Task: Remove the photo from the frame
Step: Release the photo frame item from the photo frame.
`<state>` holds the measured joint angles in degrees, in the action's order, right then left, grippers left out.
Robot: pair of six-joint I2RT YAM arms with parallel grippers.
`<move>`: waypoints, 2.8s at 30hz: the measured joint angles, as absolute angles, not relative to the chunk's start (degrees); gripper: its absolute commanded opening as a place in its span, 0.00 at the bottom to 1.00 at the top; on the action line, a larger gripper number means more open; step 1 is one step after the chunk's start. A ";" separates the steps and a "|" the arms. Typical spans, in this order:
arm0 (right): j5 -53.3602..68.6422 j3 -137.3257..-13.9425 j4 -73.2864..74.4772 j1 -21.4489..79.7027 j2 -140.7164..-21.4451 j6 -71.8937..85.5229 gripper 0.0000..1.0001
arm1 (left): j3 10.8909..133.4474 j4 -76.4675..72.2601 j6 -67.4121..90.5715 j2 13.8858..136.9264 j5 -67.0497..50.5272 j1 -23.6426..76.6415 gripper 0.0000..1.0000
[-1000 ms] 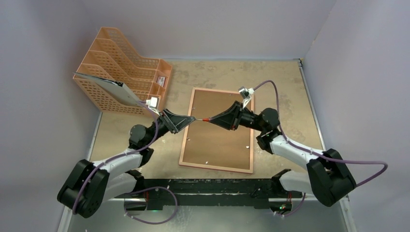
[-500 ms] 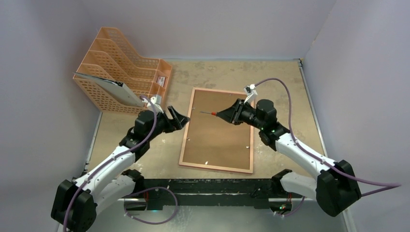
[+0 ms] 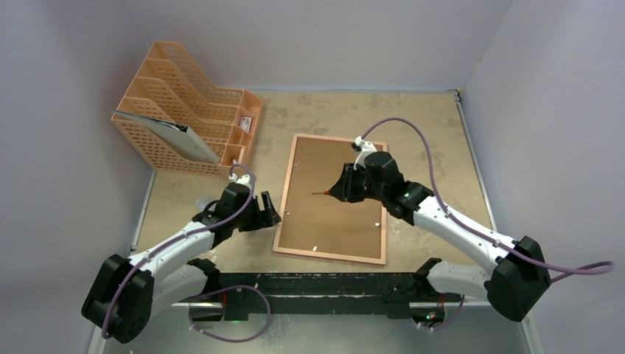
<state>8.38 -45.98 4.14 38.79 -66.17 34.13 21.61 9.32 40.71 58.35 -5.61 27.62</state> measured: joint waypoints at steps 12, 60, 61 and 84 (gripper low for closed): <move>3.95 -50.52 15.53 38.76 -69.63 35.59 0.00 | 22.98 11.60 40.80 60.49 -8.58 28.23 0.77; 11.92 -44.75 26.79 47.90 -62.87 35.59 0.00 | 29.28 12.97 41.36 71.02 4.40 43.90 0.06; 11.44 -44.75 26.83 48.16 -62.94 35.79 0.00 | 29.23 12.97 41.36 70.96 4.43 43.92 0.06; 9.91 -42.76 24.32 49.12 -64.49 37.50 0.00 | 29.23 13.02 41.34 70.94 4.54 44.01 0.17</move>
<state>9.91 -42.76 24.32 49.12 -64.49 37.50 29.23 13.02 41.34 70.94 4.54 44.01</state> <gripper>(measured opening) 0.263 0.215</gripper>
